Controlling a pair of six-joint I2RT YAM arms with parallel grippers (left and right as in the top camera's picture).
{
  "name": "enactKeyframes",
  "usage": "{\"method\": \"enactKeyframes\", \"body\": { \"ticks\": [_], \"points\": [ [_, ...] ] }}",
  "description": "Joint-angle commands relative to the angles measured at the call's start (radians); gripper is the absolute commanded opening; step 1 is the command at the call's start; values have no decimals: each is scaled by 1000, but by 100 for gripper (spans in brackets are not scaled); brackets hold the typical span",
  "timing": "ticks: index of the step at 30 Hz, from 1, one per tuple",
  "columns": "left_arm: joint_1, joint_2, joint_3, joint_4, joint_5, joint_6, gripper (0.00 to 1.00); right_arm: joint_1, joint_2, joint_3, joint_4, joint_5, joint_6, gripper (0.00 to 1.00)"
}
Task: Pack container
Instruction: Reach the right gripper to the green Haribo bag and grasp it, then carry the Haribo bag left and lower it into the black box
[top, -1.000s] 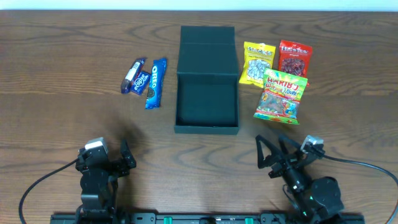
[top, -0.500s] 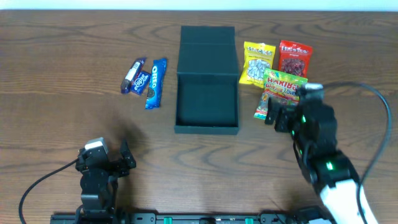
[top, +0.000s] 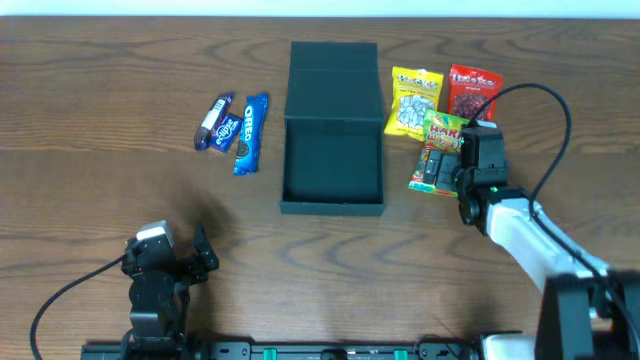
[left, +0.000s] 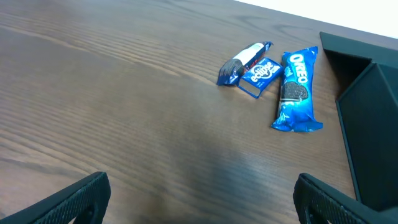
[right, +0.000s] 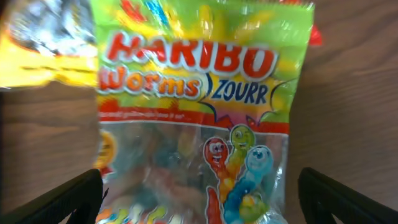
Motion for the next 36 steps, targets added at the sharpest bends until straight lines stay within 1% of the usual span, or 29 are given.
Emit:
{"method": "enactKeyframes", "body": {
  "ticks": [1, 3, 5, 7, 9, 10, 11, 12, 13, 14, 15, 18, 21, 24, 27, 30, 36],
  "points": [
    [4, -6, -19, 1, -5, -11, 95, -13, 59, 18, 26, -49, 21, 97],
    [4, -6, -19, 1, -5, -11, 95, -13, 93, 18, 41, -53, 22, 94],
    [4, -6, -19, 1, -5, -11, 95, -13, 127, 18, 46, -53, 22, 89],
    [4, -6, -19, 1, -5, -11, 95, -13, 159, 18, 44, -52, 21, 81],
    [4, -6, -19, 1, -5, -11, 95, -13, 192, 18, 36, -53, 21, 71],
    [4, -6, -19, 1, -5, -11, 95, -13, 201, 18, 34, -53, 22, 59],
    [4, -6, -19, 1, -5, -11, 95, -13, 212, 18, 32, -61, 22, 44],
    [4, -6, -19, 1, -5, -11, 95, -13, 219, 18, 32, -76, 22, 26],
    [4, -6, -19, 1, -5, -11, 95, -13, 225, 18, 32, -98, 22, 13],
    [4, -6, -19, 1, -5, -11, 95, -13, 225, 18, 28, -111, 22, 6],
    [4, -6, -19, 1, -5, -11, 95, -13, 225, 18, 26, -120, 22, 2],
    [4, -6, -19, 1, -5, -11, 95, -13, 224, 18, 14, -148, 24, 1],
    [4, -6, -19, 1, -5, -11, 95, -13, 218, 18, -34, -174, 84, 1],
    [4, -6, -19, 1, -5, -11, 95, -13, 178, 18, -114, -254, 136, 1],
    [4, -6, -19, 1, -5, -11, 95, -8, 89, 18, -196, -308, 144, 1],
    [4, -6, -19, 1, -5, -11, 95, 11, -40, 18, -288, -302, 156, 1],
    [4, -6, -19, 1, -5, -11, 95, 18, -249, 18, -407, -285, 187, 1]
  ]
}}
